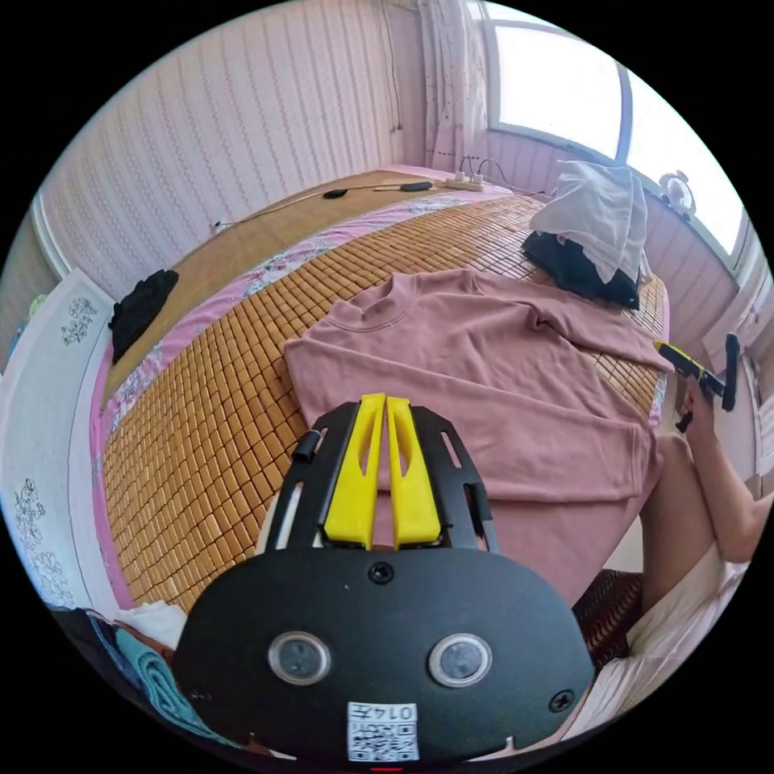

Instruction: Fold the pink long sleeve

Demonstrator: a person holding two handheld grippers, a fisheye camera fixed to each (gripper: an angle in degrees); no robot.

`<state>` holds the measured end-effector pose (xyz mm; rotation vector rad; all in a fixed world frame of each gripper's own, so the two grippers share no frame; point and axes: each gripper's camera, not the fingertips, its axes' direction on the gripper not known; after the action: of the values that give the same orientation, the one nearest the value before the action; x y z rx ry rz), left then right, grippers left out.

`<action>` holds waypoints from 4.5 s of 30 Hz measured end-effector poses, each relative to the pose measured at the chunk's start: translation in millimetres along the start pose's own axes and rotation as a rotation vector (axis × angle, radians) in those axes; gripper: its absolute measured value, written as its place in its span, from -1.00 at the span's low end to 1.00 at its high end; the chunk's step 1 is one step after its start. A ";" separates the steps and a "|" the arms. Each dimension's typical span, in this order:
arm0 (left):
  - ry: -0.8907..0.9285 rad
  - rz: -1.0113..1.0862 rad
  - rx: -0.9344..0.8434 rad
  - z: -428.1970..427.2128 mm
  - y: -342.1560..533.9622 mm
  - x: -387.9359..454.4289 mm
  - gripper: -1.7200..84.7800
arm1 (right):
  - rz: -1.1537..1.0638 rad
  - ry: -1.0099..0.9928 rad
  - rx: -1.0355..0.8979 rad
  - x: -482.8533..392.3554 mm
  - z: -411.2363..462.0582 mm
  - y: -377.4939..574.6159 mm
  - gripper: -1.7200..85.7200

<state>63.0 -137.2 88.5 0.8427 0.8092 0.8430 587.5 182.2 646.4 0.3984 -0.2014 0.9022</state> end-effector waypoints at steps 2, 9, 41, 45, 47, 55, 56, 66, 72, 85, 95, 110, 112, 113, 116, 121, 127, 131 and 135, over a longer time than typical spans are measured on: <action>0.028 0.037 -0.006 9.6 -19.8 21.1 -0.93 | 0.033 0.029 0.066 25.6 -6.9 -1.0 -0.66; 0.153 0.240 -0.003 55.8 -104.4 134.3 -0.83 | 0.230 -0.032 0.060 117.6 4.9 -6.6 -0.65; 0.470 0.367 -0.134 147.2 -163.7 334.2 -0.89 | 0.068 -0.235 0.233 105.8 -77.8 16.5 -0.88; 0.496 0.310 0.022 75.4 -145.2 262.9 -0.89 | -0.114 -0.289 0.379 54.5 -122.3 30.4 -0.90; 0.471 0.318 0.125 27.6 -125.8 222.6 -0.89 | -0.230 -0.403 0.453 30.0 -159.1 32.3 -0.90; 0.249 -0.019 0.224 -119.8 92.5 4.5 -0.81 | -1.040 -1.283 0.264 -146.1 -264.5 102.8 -0.85; 0.219 -0.060 0.189 -120.0 111.9 -8.7 -0.81 | -1.095 -1.265 0.222 -158.7 -262.4 115.2 -0.85; 0.217 -0.474 0.068 -139.7 296.9 -83.0 -0.82 | -1.256 -0.907 0.133 -258.3 -214.0 178.9 -0.83; 0.225 -0.311 0.001 -119.8 290.2 -74.1 -0.83 | -1.068 -0.593 0.042 -351.5 -129.8 99.6 -0.82; 0.198 -0.241 0.003 -142.8 302.2 -78.8 -0.77 | -0.847 -0.570 -0.284 -450.8 -3.9 -2.7 -0.89; 0.183 -0.207 -0.104 -133.7 310.3 -91.2 -0.81 | -0.623 -0.590 -0.471 -439.4 90.2 -37.2 -0.83; 0.167 0.115 -0.208 -161.1 272.3 -72.2 -0.84 | -1.193 -0.751 -0.300 -452.9 -21.9 92.1 -0.94; 0.199 0.101 -0.103 -189.3 260.9 -81.7 -0.85 | -1.113 -0.813 -0.382 -456.8 -11.2 97.4 -0.89; 0.199 0.096 -0.081 -196.9 257.7 -84.1 -0.85 | -1.095 -0.836 -0.416 -458.3 -8.1 97.9 -0.87; 0.175 0.097 0.030 -234.2 244.6 -94.6 -0.85 | -1.099 -0.840 -0.485 -462.1 3.3 106.5 -0.85; 0.208 0.105 0.037 -240.8 237.0 -109.6 -0.85 | -1.175 -0.875 -0.545 -455.6 0.3 97.5 -0.91; 0.243 0.101 -0.352 -166.6 255.8 -122.3 -0.81 | -1.051 -0.958 -0.442 -416.7 -2.7 35.1 -0.87; 0.384 0.017 -0.294 -185.3 245.6 -170.0 -0.79 | -0.951 -0.775 -0.241 -403.0 16.1 -33.4 -0.70; 0.635 -0.147 -0.150 -196.4 221.7 -258.5 -0.77 | -0.941 -0.620 -0.210 -428.2 59.5 -101.2 -0.65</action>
<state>-280.7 -213.7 263.5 0.3681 1.3253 1.0398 407.4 -207.2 532.0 0.4996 -0.6089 -0.1895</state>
